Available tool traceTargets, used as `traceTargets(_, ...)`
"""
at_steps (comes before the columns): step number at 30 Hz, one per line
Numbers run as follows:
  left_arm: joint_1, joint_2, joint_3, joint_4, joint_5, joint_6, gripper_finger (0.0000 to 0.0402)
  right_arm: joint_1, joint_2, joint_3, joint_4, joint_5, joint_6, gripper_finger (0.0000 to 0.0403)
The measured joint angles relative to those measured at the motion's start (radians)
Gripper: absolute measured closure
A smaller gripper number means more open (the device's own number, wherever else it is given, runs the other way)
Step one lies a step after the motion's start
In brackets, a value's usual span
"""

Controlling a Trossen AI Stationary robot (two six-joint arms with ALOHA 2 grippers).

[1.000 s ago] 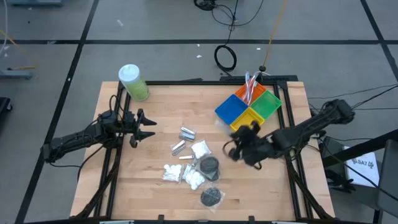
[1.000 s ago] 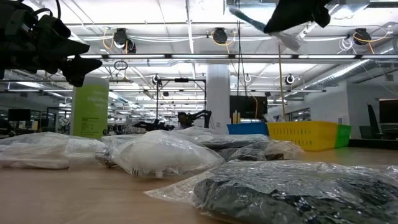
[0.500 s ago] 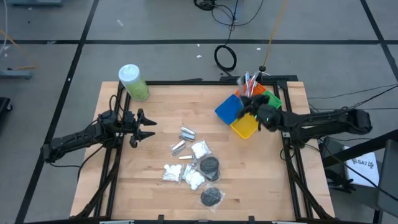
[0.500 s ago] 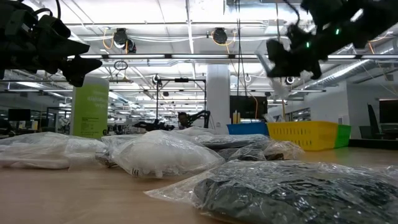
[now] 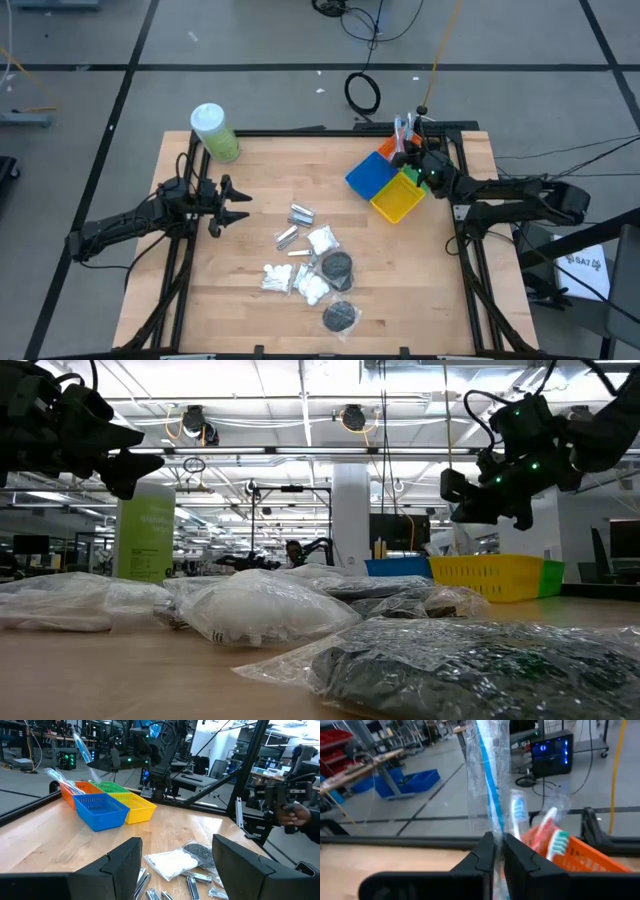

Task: Pick & Place Travel size toiletries
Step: Put the blue toothbrush into the orange bin

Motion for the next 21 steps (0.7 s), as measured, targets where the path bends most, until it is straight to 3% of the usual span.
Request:
traceTargets(13, 0.000, 0.000, 0.000, 0.000, 0.000, 0.000, 0.0163, -0.023, 0.224, 0.000, 0.230, 0.025, 0.014, 0.0384)
traceTargets(21, 0.000, 0.000, 0.000, 0.000, 0.000, 0.000, 0.0163, -0.048, 0.244, 0.000, 0.232, 0.026, 0.072, 0.0329)
